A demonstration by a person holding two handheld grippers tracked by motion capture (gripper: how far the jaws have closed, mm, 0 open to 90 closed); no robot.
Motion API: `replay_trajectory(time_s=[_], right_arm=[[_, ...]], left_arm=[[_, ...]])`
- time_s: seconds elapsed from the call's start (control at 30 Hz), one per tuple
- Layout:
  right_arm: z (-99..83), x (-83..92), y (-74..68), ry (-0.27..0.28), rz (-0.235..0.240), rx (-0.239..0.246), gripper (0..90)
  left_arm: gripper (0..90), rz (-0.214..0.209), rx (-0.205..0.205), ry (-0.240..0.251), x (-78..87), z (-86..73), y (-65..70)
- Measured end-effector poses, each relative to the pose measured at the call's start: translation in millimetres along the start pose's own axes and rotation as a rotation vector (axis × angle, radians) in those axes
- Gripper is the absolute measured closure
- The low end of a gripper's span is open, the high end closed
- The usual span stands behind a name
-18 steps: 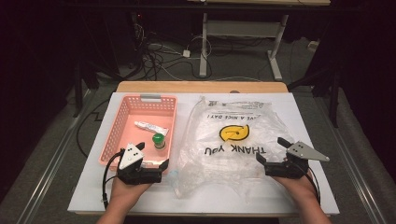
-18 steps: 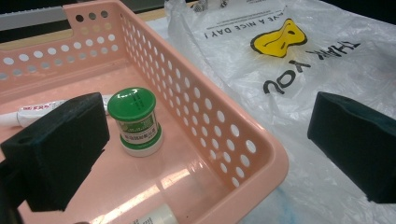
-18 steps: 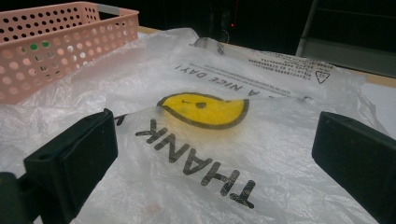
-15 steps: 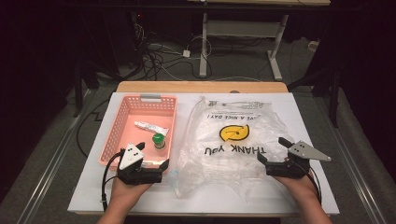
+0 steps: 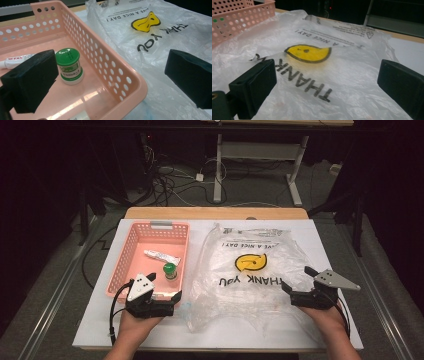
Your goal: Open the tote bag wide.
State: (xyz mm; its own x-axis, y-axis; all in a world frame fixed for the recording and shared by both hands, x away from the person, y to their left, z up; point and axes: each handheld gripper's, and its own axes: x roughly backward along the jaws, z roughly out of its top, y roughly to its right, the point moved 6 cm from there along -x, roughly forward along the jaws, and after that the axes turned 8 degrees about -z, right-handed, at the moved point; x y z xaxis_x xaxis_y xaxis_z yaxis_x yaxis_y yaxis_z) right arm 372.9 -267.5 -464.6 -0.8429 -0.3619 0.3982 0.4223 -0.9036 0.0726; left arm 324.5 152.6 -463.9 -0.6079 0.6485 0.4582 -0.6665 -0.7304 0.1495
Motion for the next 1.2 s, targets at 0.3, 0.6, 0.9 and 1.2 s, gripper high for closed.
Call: replay_trajectory(time_s=[0.3,0.6,0.9,1.2], right_arm=[[-12.9,1.3,34.7,-0.066,-0.061,-0.056,8.1],[-28.0,-0.6,61.9,-0.128,-0.114,-0.116,14.0],[-51.2,-6.5,84.3,-0.245,-0.146,-0.19,23.2],[-56.0,-13.4,83.5,-0.314,-0.129,-0.194,30.5]], left_arm=[[0.0,-0.004,-0.004,-0.006,-1.1,0.4,1.4],[0.0,-0.004,-0.002,-0.005,-0.5,0.0,0.3],[0.0,-0.008,0.001,0.002,0.2,1.3,0.3],[0.0,-0.007,0.015,-0.018,-0.2,1.4,1.0]])
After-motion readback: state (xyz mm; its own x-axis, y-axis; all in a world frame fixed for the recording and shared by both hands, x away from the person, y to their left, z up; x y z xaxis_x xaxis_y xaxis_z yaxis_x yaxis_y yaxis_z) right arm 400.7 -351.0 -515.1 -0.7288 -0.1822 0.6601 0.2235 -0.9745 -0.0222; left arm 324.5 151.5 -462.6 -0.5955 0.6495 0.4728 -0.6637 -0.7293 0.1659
